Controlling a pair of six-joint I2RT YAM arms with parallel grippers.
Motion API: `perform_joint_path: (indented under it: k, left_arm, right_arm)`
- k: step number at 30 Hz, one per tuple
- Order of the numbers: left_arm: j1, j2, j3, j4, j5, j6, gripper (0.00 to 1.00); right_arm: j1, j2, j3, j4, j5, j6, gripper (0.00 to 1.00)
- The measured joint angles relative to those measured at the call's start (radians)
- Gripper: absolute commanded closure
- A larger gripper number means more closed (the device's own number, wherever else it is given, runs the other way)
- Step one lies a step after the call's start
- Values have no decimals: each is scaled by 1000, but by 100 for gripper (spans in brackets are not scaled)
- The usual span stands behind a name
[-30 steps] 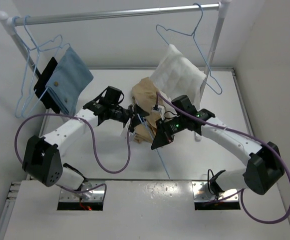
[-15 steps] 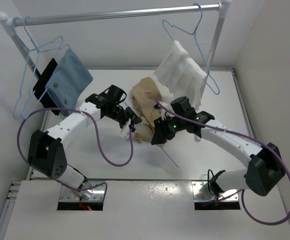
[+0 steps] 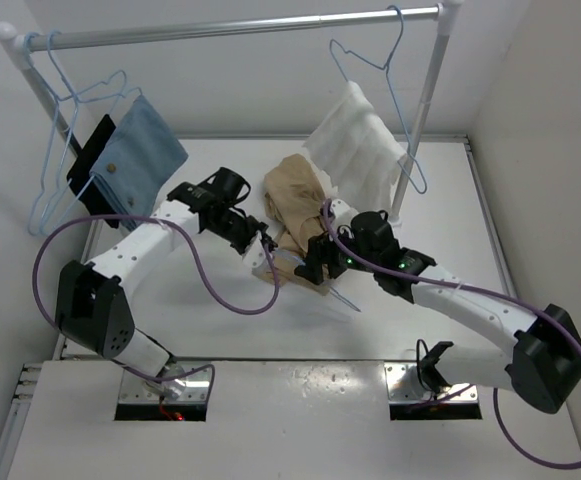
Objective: Place the t-shirt on the hanger
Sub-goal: Place tshirt on hanger
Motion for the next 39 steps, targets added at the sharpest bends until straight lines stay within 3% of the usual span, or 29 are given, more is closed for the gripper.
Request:
perform_joint_path:
  k: [10,13,14,16,20,21,25,26,28,29,39]
  left_arm:
    - [57,113,41,-147,195,-157,100]
    - [61,142,56,-190,270,-169,100]
    - [61,146,61,-198,285,-171,100]
    - [61,147,70,-209,305,-175,100]
    - [62,147,90,-225,308,-177,99]
    - [62,147,93,-224,304,-179,96]
    - [55,138,99,-163,265,-259,61]
    - [47,129,95,-124,241,-299,58]
    - [35,100,80,-44,178,-389,32]
    - [33,87,74,-12,145,-425,3]
    - [36,-79,-19,225,-132,-648,0]
  right_arm:
    - [40,-31,-48,156,26,12,48]
    - [46,-30,-47,238,8,35,69]
    - [49,-27,-45,262,3,39,82]
    - [55,-18,-34,303,-19,56,97]
    - [56,-14,-27,336,-20,83,100]
    - [56,-15,-27,335,-13,86,100]
    - [53,-31,-27,314,51,83,100]
    - [50,-37,-28,304,73,80,100]
    - [46,-57,-31,280,124,76,100]
    - [44,-69,-34,272,150,73,100]
    - [20,-119,-63,171,316,62,100]
